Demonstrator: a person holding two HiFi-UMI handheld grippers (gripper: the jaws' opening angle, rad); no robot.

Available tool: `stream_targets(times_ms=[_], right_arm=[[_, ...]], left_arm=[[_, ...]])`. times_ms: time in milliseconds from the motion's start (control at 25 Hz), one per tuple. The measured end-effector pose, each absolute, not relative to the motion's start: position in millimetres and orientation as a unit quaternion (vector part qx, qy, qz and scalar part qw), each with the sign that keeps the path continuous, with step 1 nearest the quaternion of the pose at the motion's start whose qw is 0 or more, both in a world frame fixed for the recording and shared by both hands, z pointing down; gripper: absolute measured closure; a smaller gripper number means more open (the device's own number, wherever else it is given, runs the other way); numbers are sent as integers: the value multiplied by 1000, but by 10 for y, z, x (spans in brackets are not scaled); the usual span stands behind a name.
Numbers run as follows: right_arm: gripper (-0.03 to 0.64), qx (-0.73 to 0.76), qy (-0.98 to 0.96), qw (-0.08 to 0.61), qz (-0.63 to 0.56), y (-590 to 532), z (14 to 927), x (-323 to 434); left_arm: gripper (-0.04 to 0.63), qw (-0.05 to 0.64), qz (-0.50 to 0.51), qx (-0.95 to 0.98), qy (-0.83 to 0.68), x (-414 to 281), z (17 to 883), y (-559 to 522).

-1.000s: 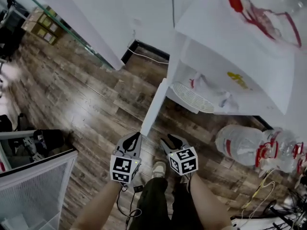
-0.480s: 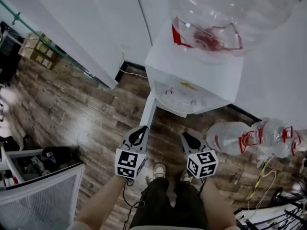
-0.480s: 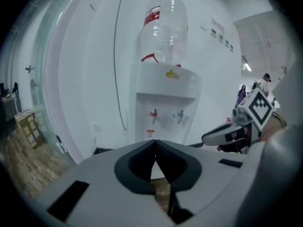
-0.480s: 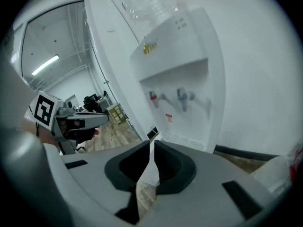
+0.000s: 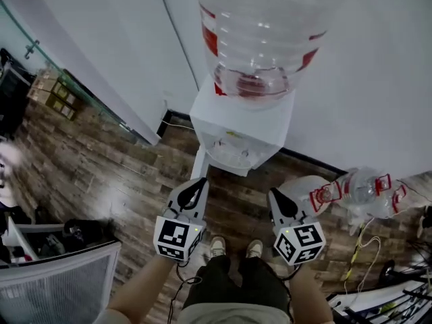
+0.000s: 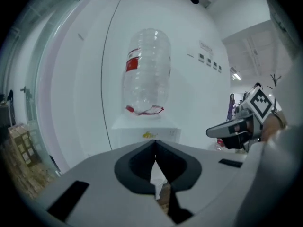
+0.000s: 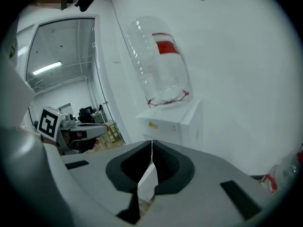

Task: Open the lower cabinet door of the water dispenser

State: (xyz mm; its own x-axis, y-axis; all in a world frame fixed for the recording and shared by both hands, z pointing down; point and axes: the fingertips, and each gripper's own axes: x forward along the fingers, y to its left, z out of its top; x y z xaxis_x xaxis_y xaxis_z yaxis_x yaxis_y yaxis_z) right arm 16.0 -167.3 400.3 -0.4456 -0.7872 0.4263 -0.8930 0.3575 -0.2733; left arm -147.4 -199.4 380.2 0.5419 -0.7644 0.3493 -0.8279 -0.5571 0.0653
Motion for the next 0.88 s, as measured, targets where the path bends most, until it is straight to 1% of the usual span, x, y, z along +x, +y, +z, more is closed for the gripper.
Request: stream_targets(times_ms=[80,200,440,880], right_arm=[[604,518,-821,93,223,-1639,3643,247],[609,516,-830,69,199,-1596,3152,353],[609,512,-846,38,147,-1463,2264,535],[609,497,-867,-5,44,-885,869,750]], left_arm=[[589,87,135,877,-453,-1386,3491,-1912],[589,68,107,888,-441,-1255,3050,-1805],[589,43,75,892,-443,-1107,2252,-1641],[589,-42,21,886,-462,-952,929,-1219]])
